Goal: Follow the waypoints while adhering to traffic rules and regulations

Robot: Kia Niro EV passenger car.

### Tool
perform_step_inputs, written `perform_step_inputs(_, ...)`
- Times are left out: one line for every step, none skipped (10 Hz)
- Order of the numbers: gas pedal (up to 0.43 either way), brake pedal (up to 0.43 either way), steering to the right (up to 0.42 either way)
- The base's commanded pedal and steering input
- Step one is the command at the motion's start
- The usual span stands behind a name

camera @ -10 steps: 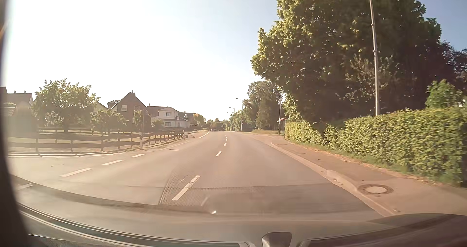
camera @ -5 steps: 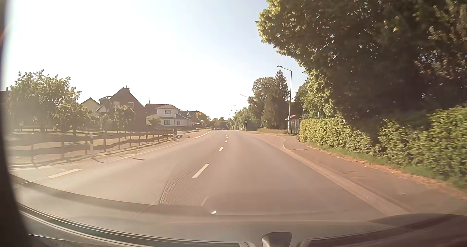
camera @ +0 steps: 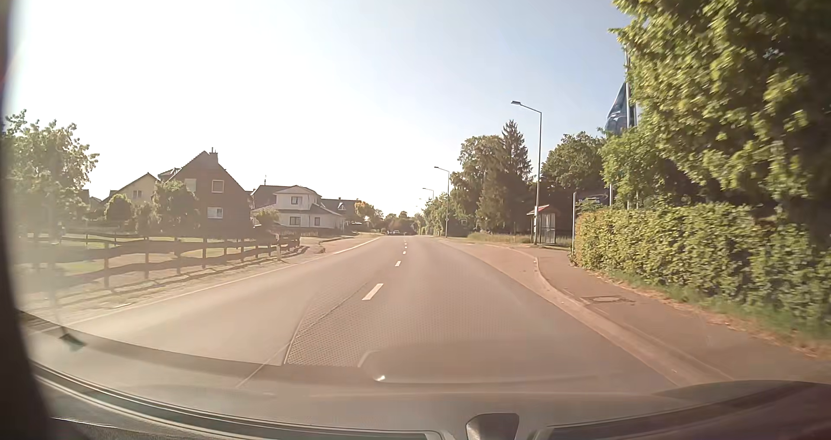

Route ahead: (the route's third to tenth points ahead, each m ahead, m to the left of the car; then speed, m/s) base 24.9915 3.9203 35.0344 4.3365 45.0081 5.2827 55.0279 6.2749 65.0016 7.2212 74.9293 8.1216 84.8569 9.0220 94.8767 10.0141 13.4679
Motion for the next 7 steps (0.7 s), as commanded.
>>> perform_step_inputs(0.110, 0.006, -0.009)
perform_step_inputs(0.110, 0.006, -0.009)
perform_step_inputs(0.110, 0.006, -0.009)
perform_step_inputs(0.110, 0.006, -0.009)
perform_step_inputs(0.110, 0.006, -0.009)
perform_step_inputs(0.098, 0.006, -0.009)
perform_step_inputs(0.098, 0.006, -0.009)
